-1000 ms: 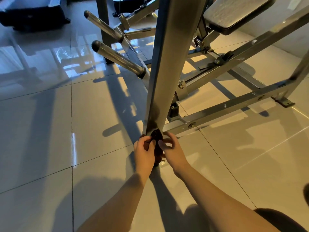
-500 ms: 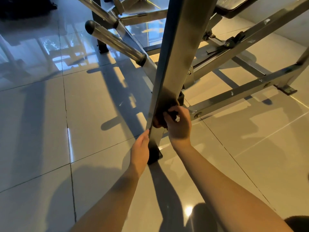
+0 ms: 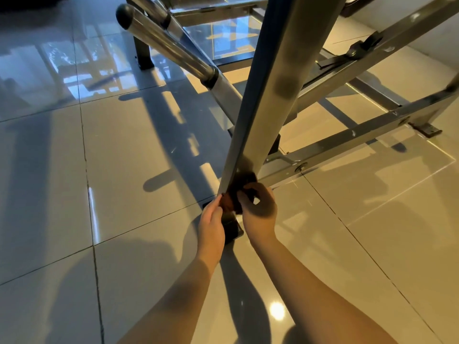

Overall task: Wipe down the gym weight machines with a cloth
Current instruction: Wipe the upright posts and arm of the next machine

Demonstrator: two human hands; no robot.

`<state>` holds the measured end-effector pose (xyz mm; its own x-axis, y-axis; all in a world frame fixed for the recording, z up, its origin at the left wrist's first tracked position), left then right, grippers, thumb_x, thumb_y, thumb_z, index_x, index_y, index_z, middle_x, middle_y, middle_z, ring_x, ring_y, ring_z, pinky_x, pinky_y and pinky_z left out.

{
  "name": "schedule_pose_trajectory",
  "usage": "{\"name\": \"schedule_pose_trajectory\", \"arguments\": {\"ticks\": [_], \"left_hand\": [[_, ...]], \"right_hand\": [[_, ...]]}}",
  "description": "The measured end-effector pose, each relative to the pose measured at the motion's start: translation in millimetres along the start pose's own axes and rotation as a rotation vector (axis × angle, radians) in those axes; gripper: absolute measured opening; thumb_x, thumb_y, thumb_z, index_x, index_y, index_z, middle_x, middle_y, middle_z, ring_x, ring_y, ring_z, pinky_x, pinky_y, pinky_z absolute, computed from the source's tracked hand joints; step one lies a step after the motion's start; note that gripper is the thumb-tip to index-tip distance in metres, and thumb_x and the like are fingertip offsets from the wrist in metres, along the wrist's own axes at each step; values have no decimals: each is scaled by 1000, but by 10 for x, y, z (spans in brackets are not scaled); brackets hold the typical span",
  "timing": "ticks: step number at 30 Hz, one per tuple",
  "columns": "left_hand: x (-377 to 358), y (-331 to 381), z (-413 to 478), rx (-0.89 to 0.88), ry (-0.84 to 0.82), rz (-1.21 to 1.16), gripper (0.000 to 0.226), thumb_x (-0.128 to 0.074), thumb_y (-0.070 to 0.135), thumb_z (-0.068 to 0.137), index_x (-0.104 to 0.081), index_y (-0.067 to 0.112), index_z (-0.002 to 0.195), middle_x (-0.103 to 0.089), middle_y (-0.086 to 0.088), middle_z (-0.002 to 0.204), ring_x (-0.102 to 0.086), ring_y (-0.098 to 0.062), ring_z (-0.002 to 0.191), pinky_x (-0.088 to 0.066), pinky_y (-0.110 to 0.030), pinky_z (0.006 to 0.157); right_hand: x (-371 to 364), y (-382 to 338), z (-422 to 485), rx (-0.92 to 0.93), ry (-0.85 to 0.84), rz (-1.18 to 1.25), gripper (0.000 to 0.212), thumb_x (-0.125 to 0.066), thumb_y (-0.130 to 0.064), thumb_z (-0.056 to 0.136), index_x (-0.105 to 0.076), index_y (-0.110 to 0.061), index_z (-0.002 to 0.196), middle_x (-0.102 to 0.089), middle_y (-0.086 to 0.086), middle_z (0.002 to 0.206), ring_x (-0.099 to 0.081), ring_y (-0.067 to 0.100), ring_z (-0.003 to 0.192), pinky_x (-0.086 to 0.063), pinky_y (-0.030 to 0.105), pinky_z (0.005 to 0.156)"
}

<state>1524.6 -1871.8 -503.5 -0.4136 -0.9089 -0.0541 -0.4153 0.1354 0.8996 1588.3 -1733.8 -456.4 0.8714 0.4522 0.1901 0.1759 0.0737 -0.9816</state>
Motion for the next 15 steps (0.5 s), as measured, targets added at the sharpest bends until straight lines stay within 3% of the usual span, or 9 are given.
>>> {"name": "schedule_pose_trajectory", "arguments": {"ticks": [4,8,11,15], "left_hand": [[39,-59,62,50,-19,16,35,-38,33,109,-52,44,140,-56,20,134,-45,-8,132,-36,-30,105],[92,-223,145,60,-12,35,37,-38,28,110,-52,44,140,-57,16,140,-47,-9,135,-37,-26,106],[87,-343,238,50,4,46,39,-38,26,110,-50,42,143,-54,15,142,-47,-9,135,-38,-26,108],[35,-461,204,76,5,-7,40,-39,26,109,-49,43,144,-54,13,144,-45,-11,138,-36,-37,117]], "right_hand": [[35,-82,48,60,62,2,14,-70,-2,89,-66,-6,102,-65,0,101,-57,-14,93,-45,5,80],[-159,388,-45,-74,49,54,18,-73,-8,76,-66,-20,88,-67,8,94,-66,26,95,-55,40,92],[-329,700,-58,-135,-90,-54,23,-68,-9,83,-62,-32,81,-67,4,91,-65,27,89,-56,48,88],[-371,861,-97,-231,-141,-93,21,-66,-5,90,-63,-25,85,-68,3,90,-66,22,88,-56,49,89]]}}
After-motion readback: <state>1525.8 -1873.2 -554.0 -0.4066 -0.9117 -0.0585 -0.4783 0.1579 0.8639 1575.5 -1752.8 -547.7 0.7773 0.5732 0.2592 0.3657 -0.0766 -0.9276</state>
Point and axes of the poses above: each hand's wrist, its own z-axis towards the middle knuckle, its own x-axis out of the back of the hand, y = z × x, the point moved 8 cm from there along z, towards the middle knuckle
